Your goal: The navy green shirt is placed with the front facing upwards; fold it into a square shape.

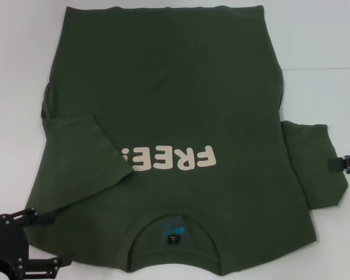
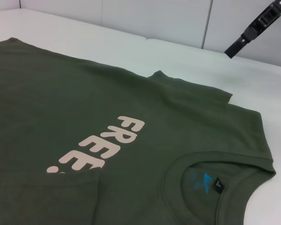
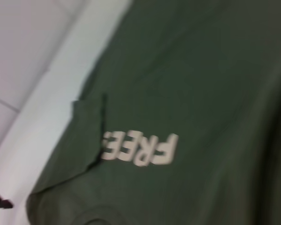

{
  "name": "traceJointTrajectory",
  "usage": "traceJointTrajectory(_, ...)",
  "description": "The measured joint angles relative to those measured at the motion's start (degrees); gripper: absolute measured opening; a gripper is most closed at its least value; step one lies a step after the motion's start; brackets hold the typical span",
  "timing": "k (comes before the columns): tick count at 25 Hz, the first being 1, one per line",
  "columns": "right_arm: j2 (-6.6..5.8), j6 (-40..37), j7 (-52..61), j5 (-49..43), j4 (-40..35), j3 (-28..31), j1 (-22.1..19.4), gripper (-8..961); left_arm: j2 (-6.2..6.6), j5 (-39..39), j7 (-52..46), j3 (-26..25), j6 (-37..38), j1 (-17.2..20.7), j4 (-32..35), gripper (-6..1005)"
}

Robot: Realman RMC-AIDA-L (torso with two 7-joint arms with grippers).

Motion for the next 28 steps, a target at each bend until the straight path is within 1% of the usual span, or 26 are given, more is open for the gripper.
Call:
traceJointTrajectory(3,-1.74,-1.2,10.6,-5.7,-0.3,1.6,2.2,918,-0.02,-0.3,-0.5,-0.4,0.3,-0.1,0.0,938)
traceJointTrajectory(5,-2.67,-3.4,16.3,-8.7,-0.9,4.4,3.8,917,0.03,-0.4,-0.9,-0.7,0.5,-0.3,0.0,938)
traceJointTrajectory(8,-3.46,-6.2,21.8,-10.8,-1.5,6.5,5.7,916,0.04,-0.7,-1.2,-0.8,0.9,-0.5,0.1,938)
traceJointTrajectory(10,-3.55,-6.5,23.9,-13.4,-1.4,6.2,6.5,915,0.04,-0.8,-1.2,-0.8,1.2,-0.5,0.1,937)
traceJointTrajectory(12,-3.34,-5.7,24.9,-17.4,-0.8,6.0,7.4,912,0.03,-1.1,-1.2,-0.8,1.3,-0.6,0.1,937)
traceJointTrajectory(15,-3.02,-2.1,26.2,-22.1,1.8,5.8,8.2,907,0.02,-1.6,-1.2,-0.8,1.8,-0.6,0.1,937)
traceJointTrajectory(16,-3.02,-2.1,26.2,-22.1,1.8,5.8,8.2,906,0.01,-1.8,-1.2,-0.8,1.9,-0.7,0.1,937)
traceJointTrajectory(21,-4.07,4.5,28.5,-22.5,7.5,5.9,7.9,898,-0.01,-2.2,-0.8,-0.7,3.1,-0.8,0.1,937)
traceJointTrajectory(28,-4.34,10.5,29.1,-22.2,14.1,6.3,8.1,887,-0.01,-2.2,-0.7,-0.8,3.6,-0.8,0.1,938)
